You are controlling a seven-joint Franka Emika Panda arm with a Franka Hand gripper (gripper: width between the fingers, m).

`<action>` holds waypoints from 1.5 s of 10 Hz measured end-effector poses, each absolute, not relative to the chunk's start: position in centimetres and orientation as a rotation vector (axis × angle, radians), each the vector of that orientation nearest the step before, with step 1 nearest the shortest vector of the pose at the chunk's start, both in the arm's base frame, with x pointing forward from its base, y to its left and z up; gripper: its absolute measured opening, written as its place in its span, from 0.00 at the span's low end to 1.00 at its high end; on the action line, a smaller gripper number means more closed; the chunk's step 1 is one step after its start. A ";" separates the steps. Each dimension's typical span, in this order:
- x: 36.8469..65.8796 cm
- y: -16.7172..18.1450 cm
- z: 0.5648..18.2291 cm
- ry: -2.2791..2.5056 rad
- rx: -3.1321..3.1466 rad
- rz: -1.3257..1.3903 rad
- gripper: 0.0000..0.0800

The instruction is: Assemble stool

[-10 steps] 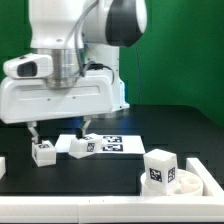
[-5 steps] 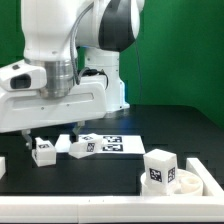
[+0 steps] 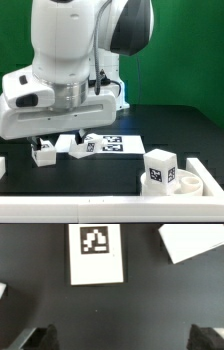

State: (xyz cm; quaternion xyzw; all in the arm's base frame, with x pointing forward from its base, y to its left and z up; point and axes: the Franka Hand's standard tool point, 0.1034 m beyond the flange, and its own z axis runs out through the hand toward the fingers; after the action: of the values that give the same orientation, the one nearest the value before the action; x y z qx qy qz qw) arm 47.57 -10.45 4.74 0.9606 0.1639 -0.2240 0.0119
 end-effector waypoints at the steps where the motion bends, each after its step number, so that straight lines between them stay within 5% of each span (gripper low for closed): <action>1: 46.4 -11.3 3.8 0.513 2.976 -0.825 0.81; 7: 44.7 -11.8 3.1 0.415 2.769 -1.297 0.81; 15: 43.7 -13.1 2.1 0.314 2.721 -1.307 0.81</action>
Offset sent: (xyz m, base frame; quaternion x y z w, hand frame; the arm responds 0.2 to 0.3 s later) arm -0.0174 -0.0209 -0.0009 -0.0422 -0.2111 0.0157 0.9764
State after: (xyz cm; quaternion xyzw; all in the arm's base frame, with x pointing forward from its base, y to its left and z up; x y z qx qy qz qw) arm 43.71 -13.08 2.06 0.8952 0.1033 -0.4302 0.0535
